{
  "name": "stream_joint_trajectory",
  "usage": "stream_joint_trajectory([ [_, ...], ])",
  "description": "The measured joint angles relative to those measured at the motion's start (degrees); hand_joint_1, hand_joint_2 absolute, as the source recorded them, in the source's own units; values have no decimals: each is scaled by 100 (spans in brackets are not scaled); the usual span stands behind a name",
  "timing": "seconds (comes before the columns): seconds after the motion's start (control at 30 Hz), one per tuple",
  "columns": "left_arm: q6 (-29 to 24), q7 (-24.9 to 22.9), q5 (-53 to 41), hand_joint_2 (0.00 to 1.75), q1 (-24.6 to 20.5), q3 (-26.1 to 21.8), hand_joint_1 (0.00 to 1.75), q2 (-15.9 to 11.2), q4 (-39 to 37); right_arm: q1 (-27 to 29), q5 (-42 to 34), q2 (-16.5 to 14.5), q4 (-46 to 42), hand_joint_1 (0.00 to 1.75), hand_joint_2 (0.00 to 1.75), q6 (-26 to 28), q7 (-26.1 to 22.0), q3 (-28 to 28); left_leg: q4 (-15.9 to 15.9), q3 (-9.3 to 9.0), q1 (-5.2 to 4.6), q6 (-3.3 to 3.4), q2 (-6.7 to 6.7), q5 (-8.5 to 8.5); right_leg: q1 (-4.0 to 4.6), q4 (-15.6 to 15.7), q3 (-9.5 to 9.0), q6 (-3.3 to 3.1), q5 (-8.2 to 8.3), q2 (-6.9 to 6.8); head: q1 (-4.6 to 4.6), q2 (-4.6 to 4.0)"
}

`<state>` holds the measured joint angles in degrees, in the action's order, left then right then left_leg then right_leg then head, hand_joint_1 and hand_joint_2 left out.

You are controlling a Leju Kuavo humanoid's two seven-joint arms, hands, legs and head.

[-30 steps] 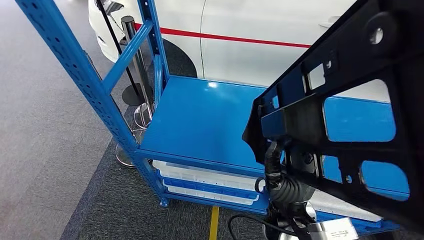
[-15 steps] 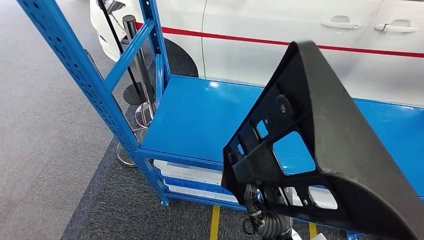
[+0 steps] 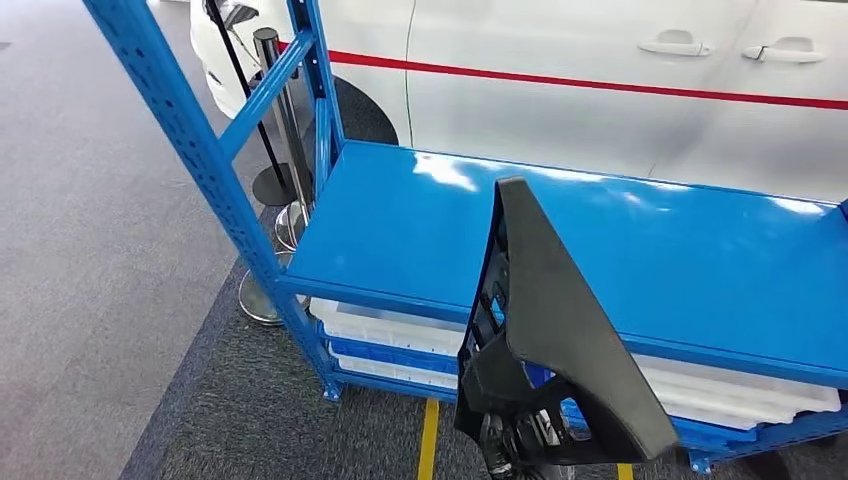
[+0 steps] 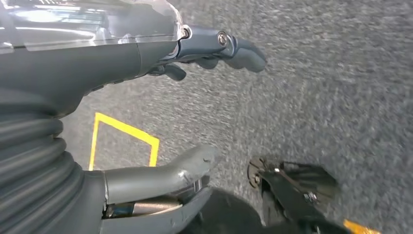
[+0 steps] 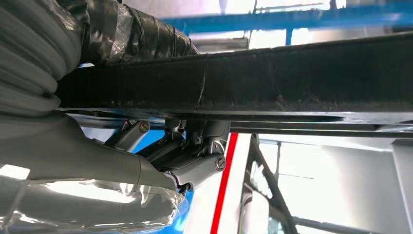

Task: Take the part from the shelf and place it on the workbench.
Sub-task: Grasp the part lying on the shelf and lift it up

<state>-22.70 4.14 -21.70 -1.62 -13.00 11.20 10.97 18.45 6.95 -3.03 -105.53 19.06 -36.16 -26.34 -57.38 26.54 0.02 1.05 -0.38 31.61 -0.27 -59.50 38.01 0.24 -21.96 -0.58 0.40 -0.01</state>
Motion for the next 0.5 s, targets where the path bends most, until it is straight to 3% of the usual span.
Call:
stream_joint_trajectory([
  [0.07, -8, -10, -2, 175, -6, 2, 0, 63, -6, 25, 3, -1, 16, 175, 175, 3, -2, 0, 30, 63, 22, 74, 24, -127, -16, -1, 31, 67, 9, 19, 1, 0],
  [0.1, -13, -15, -2, 175, -14, 2, 0, 84, -9, 40, 4, -1, 21, 175, 175, 8, -3, 0, 51, 117, 37, 114, 42, -206, -23, -90, 75, 95, -129, 33, 4, 0],
  [0.2, -21, -19, -2, 175, -27, 4, 0, 120, -11, 63, 4, 1, 44, 175, 175, 42, -5, 0, 66, 331, 53, 171, 84, -401, -52, -942, 297, 172, -965, 53, 9, -1],
  [0.23, -21, -19, -2, 175, -26, 4, 0, 125, -11, 64, 4, 2, 56, 175, 175, 52, -5, 0, 56, 408, 52, 166, 92, -456, -58, -1268, 336, 194, -1138, 52, 9, -1],
  [0.27, -21, -19, -2, 175, -26, 4, 0, 127, -11, 67, 4, 2, 68, 175, 175, 58, -5, 0, 41, 486, 53, 156, 99, -508, -64, -1458, 303, 209, -1181, 51, 8, -1],
  [0.3, -21, -19, -2, 175, -26, 4, 0, 129, -11, 69, 4, 2, 78, 175, 175, 61, -5, 0, 20, 561, 55, 142, 102, -554, -71, -1445, 164, 218, -1109, 50, 8, -1],
  [0.33, -21, -19, -2, 175, -26, 4, 0, 135, -11, 71, 4, 2, 85, 175, 175, 62, -5, 0, -7, 634, 57, 124, 102, -591, -80, -1209, -84, 219, -972, 50, 9, -1],
  [0.4, -25, -19, -3, 175, -32, 4, 0, 147, -11, 66, 5, 2, 90, 175, 175, 65, -4, 0, -74, 741, 54, 76, 96, -644, -83, -388, -701, 197, -835, 56, 9, -1],
  [0.43, -33, -18, -4, 175, -35, 4, 0, 154, -11, 67, 8, 2, 91, 175, 175, 67, -3, 1, -95, 768, 47, 43, 91, -670, -71, -80, -903, 163, -831, 61, 9, -1],
  [0.5, -68, -12, -13, 175, -46, 5, 0, 182, -11, 66, 16, 2, 93, 175, 175, 71, 4, 2, -104, 793, 37, -29, 85, -737, -34, 150, -1009, 81, -864, 71, 8, -1],
])
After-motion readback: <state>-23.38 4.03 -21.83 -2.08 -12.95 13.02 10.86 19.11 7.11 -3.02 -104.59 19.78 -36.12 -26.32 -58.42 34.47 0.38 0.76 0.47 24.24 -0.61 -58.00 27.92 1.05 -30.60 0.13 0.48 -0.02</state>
